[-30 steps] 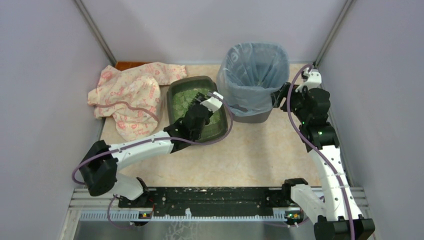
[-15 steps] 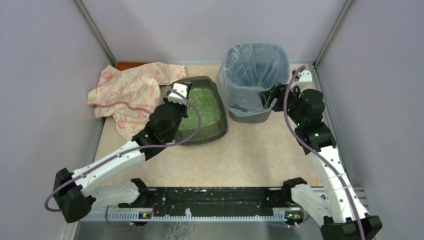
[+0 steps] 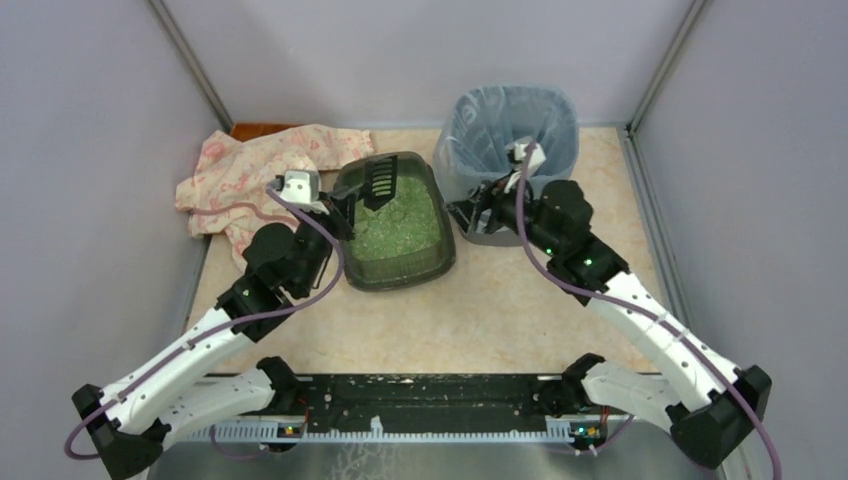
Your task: Clean the litter box
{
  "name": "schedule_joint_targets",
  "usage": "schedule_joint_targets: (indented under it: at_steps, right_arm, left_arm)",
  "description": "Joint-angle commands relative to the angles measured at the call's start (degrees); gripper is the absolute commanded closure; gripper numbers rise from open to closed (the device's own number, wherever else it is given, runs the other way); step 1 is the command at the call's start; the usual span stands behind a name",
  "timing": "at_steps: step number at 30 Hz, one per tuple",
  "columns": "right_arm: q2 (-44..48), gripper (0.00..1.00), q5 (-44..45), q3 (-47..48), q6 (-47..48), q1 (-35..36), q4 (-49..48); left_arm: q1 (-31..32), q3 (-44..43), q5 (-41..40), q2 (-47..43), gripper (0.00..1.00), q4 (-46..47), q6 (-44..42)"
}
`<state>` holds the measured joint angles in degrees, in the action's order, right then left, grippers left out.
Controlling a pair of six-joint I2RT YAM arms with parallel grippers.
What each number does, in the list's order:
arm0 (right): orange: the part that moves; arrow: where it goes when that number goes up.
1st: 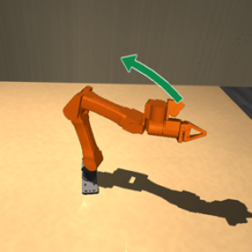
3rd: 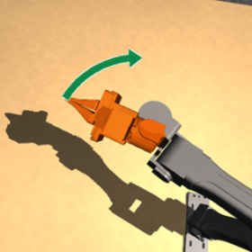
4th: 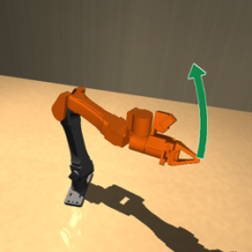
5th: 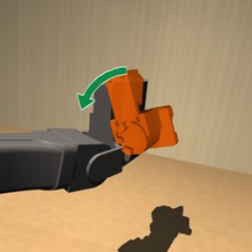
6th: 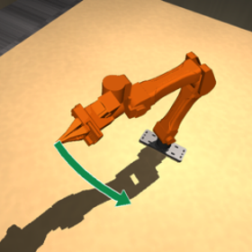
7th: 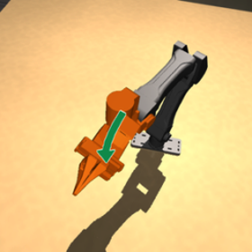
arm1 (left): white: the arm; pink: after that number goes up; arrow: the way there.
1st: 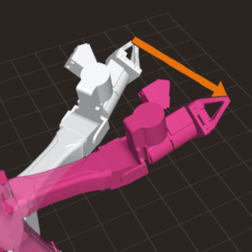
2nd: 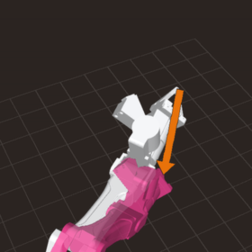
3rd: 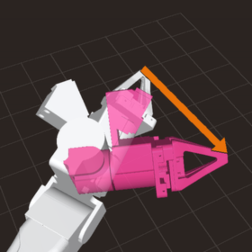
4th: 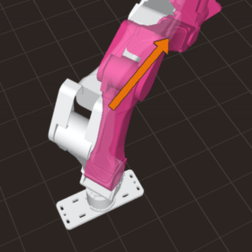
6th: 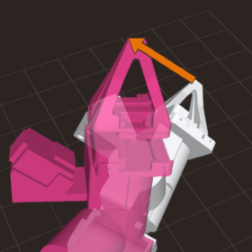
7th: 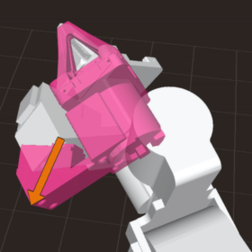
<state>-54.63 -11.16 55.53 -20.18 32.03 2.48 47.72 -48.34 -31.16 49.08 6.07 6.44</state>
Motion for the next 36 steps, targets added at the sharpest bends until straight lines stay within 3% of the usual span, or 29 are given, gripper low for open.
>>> schedule_joint_targets:
  at_steps: [1,7,15,21,27,30,36]
  right_arm:
    - [-5.2,0.29,4.4,3.7,4.6,6.4,-3.2]
    - [-10.9,0.28,3.9,4.9,5.7,8.8,-4.3]
    - [-11.4,0.28,3.6,4.2,6.1,9.4,-5.5]
    - [-12.0,0.28,2.7,3.3,5.9,9.5,-6.2]
    - [-12.1,0.28,2.5,2.8,6.0,9.5,-6.2]
    - [-12.6,0.28,2.5,2.7,6.3,9.5,-6.0]
    - [-15.2,0.28,2.8,2.6,6.1,10.0,-6.6]
  left_arm:
    - [-1.6,-2.4,2.9,-1.6,1.00,-3.1,5.4]
    - [-7.7,-4.1,10.7,-3.3,1.00,-8.5,11.9]
    - [-17.6,-11.2,35.4,-0.9,1.00,-14.8,21.2]
    - [-24.6,-10.2,39.6,4.6,1.00,-15.0,22.6]
    - [-41.7,0.6,58.3,4.5,1.00,-2.1,30.9]
    - [-51.0,7.4,72.7,5.3,1.00,13.0,40.6]
    - [-54.3,13.9,82.8,7.3,1.00,27.3,50.0]
